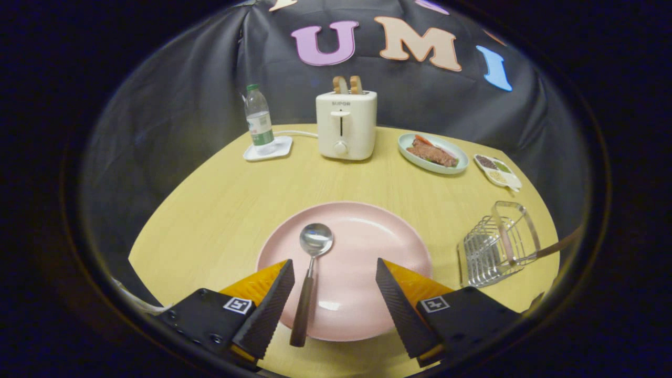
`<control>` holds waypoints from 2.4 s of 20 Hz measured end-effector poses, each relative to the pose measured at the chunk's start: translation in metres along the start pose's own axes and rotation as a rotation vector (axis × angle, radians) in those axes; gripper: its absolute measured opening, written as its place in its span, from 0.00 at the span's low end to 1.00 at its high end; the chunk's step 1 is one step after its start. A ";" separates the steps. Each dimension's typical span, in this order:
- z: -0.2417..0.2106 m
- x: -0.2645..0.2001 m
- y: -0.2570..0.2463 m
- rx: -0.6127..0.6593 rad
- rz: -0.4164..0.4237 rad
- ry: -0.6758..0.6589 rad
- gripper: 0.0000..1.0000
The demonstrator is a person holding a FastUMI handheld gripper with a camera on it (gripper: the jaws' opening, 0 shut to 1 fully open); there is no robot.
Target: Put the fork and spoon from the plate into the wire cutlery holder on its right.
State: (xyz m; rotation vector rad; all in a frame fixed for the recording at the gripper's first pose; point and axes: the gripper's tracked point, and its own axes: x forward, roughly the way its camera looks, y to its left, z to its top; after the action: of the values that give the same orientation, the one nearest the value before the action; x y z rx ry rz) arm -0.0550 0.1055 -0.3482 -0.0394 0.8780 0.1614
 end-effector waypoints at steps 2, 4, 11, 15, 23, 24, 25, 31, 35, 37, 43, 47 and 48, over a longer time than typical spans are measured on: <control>-0.009 0.007 0.005 -0.023 0.008 0.028 0.99; -0.017 0.011 0.007 -0.049 0.015 0.052 0.92; -0.035 0.016 0.018 -0.093 0.048 0.117 0.47; -0.037 0.017 0.018 -0.100 0.054 0.133 0.17; -0.026 0.002 -0.003 -0.118 0.041 0.179 0.10; -0.022 -0.002 -0.007 -0.114 0.043 0.180 0.10; -0.016 -0.005 -0.012 -0.111 0.046 0.180 0.10; 0.015 -0.024 -0.042 -0.118 0.034 0.153 0.10; 0.026 -0.043 -0.059 -0.152 0.046 0.177 0.10; 0.033 -0.054 -0.071 -0.181 0.049 0.194 0.10; 0.060 -0.076 -0.122 -0.206 0.032 0.256 0.10; 0.066 -0.084 -0.157 -0.216 0.013 0.315 0.10; 0.065 -0.085 -0.164 -0.224 0.007 0.333 0.10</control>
State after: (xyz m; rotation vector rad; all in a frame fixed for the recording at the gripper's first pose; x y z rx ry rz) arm -0.0327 -0.0606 -0.2469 -0.2788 1.1887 0.2639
